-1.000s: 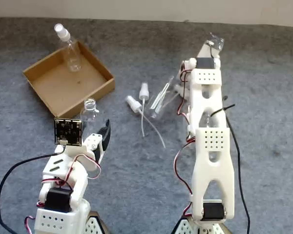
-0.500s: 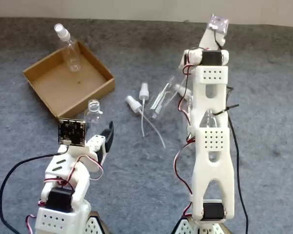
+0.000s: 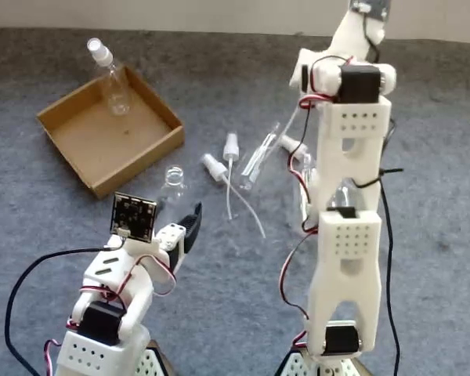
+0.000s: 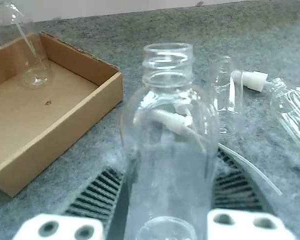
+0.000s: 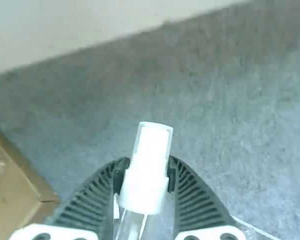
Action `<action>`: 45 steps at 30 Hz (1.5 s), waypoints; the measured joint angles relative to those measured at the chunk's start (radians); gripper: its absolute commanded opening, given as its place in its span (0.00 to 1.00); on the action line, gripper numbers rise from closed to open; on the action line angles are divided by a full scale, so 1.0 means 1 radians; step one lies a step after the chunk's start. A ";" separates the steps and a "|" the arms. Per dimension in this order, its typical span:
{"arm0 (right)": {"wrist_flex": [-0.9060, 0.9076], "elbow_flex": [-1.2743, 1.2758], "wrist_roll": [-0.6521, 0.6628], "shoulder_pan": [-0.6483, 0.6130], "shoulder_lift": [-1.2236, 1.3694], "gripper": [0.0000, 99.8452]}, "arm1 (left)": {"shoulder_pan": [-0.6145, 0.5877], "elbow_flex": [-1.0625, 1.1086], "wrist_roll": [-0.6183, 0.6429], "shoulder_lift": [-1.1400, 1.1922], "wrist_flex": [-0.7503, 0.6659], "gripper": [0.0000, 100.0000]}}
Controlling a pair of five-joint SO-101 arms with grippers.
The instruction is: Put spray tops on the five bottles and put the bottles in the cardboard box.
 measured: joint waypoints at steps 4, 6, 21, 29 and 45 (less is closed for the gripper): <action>0.000 0.000 0.126 0.003 -0.109 0.01 | 0.044 0.000 0.000 0.000 0.000 0.06; 0.000 0.000 0.213 0.002 -0.169 0.01 | 0.071 0.000 0.000 0.000 0.000 0.06; 0.000 -0.021 0.279 0.000 -0.660 0.01 | 0.244 0.035 0.000 0.000 0.000 0.06; 0.000 -0.028 0.279 0.000 -0.925 0.01 | 0.250 0.035 0.000 0.000 0.000 0.06; 0.000 0.256 0.279 0.000 -1.413 0.01 | 0.250 0.035 0.000 0.000 0.000 0.06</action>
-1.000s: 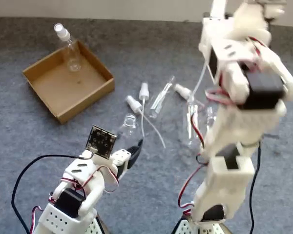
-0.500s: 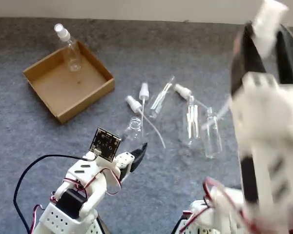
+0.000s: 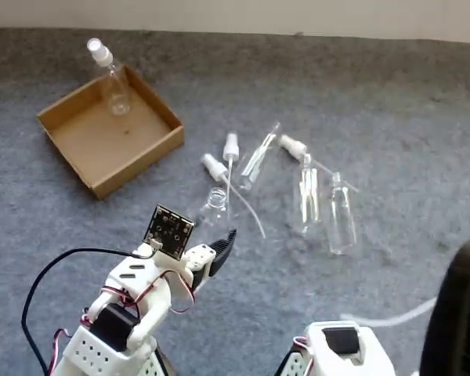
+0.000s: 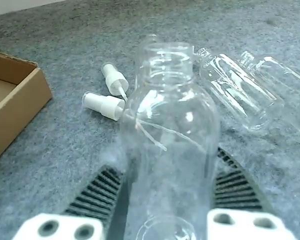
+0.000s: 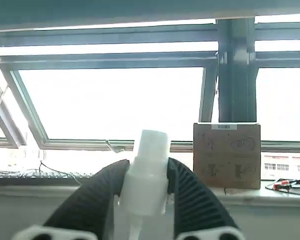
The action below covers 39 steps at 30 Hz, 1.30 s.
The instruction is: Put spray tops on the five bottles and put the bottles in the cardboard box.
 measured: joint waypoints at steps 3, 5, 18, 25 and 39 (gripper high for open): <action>0.000 0.192 0.000 0.000 -0.074 0.01 | 0.000 0.000 0.000 0.000 0.000 0.06; -0.034 0.307 0.000 0.000 -0.114 0.01 | 0.000 0.000 0.000 0.000 0.000 0.06; -0.315 0.968 0.000 -0.002 -0.278 0.01 | 0.199 0.025 -0.181 0.000 0.000 0.06; -0.552 1.355 0.000 -0.003 -0.440 0.01 | 0.270 0.026 -0.218 0.000 0.000 0.06; -1.045 2.179 0.000 -0.005 -0.799 0.01 | 0.270 0.026 -0.218 0.000 0.000 0.06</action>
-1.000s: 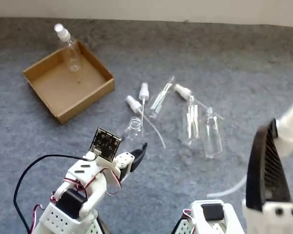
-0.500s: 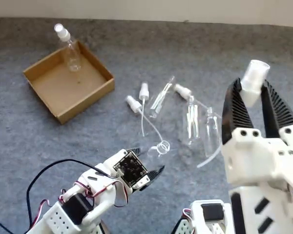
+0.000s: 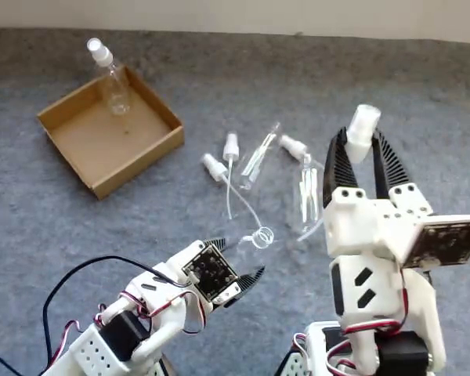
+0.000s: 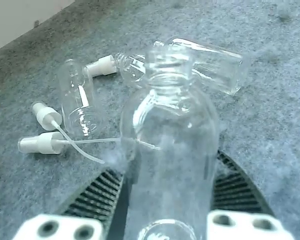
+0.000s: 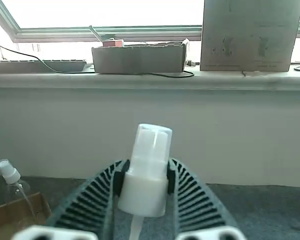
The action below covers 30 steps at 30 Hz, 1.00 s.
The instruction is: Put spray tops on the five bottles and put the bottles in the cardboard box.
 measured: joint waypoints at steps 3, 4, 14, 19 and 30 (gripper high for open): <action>-0.064 0.084 0.000 0.000 -0.043 0.01 | 0.000 0.000 0.000 0.000 0.000 0.06; -0.083 0.109 0.000 0.000 -0.054 0.01 | 0.000 0.000 0.000 0.000 0.000 0.06; -0.121 0.158 0.000 -0.129 -0.066 0.01 | 0.000 0.000 0.000 0.000 0.000 0.06; -0.121 0.160 0.000 -0.146 -0.074 0.01 | 0.000 0.000 0.000 0.000 0.000 0.06; -0.206 0.176 0.000 -0.146 -0.074 0.01 | 0.000 0.000 0.000 0.000 0.000 0.06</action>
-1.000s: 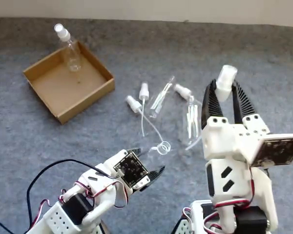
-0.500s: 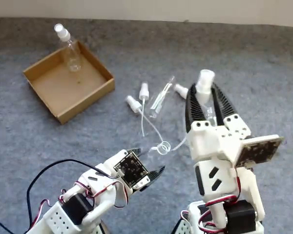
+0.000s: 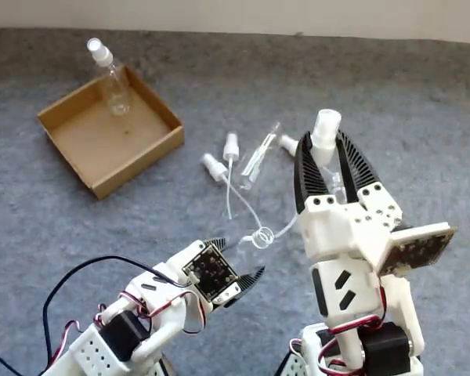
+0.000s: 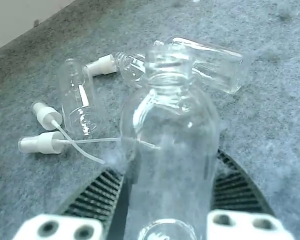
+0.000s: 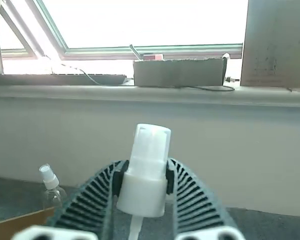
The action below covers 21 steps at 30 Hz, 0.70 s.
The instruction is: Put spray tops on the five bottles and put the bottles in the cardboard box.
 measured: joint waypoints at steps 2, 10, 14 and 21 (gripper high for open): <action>-0.040 0.046 0.000 0.000 0.000 0.01 | 0.000 0.000 0.000 0.000 0.000 0.06; -0.141 0.215 0.000 0.003 0.000 0.01 | 0.000 0.000 0.000 0.000 0.002 0.06; -0.143 0.224 0.000 -0.006 0.008 0.01 | 0.000 0.000 0.000 0.000 0.000 0.06; -0.143 0.226 0.000 -0.008 0.006 0.01 | 0.000 0.000 0.000 0.000 0.000 0.06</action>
